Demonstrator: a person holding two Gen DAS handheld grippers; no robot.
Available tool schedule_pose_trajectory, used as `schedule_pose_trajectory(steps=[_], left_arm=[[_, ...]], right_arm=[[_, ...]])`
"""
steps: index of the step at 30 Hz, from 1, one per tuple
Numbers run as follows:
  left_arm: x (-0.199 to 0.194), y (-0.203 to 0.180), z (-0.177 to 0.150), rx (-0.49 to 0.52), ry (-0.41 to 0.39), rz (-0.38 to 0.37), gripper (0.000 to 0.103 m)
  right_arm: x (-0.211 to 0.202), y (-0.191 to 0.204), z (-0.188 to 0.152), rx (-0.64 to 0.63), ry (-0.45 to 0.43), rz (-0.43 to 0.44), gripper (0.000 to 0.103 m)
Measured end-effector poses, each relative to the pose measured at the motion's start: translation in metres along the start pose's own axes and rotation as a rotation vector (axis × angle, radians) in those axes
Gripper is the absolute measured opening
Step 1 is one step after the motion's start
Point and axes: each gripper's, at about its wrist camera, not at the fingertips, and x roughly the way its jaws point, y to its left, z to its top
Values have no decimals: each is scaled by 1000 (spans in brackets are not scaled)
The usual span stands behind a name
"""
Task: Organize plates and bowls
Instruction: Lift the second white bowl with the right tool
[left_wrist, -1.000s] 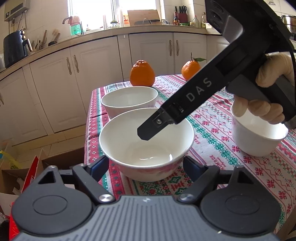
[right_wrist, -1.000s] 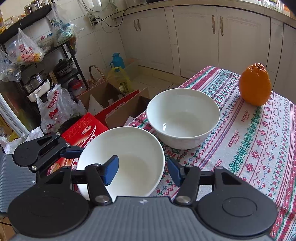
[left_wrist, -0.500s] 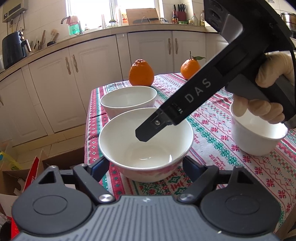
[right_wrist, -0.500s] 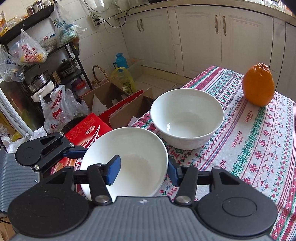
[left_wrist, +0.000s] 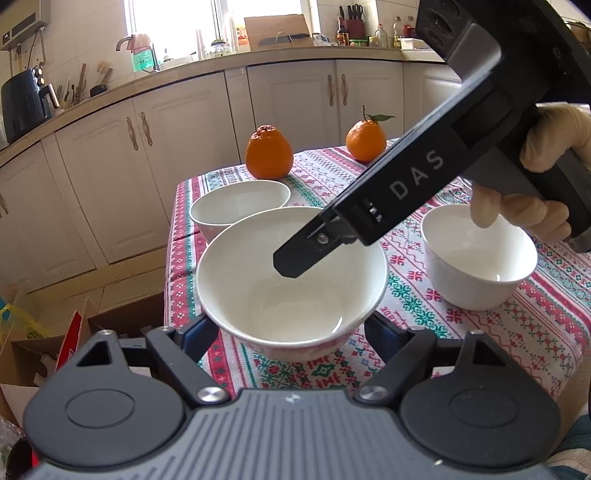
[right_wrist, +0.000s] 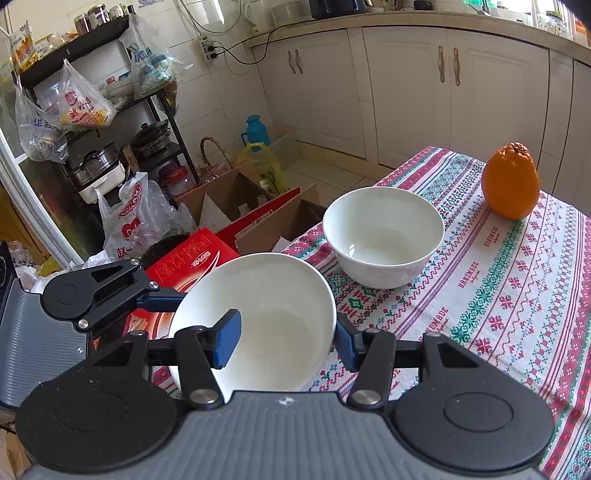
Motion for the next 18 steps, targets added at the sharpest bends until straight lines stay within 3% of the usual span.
schedule_pose_trajectory(steps=[18], left_arm=[[-25, -44, 28, 60, -32, -43, 86]], right_arm=[[-72, -3, -26, -22, -79, -47, 59]])
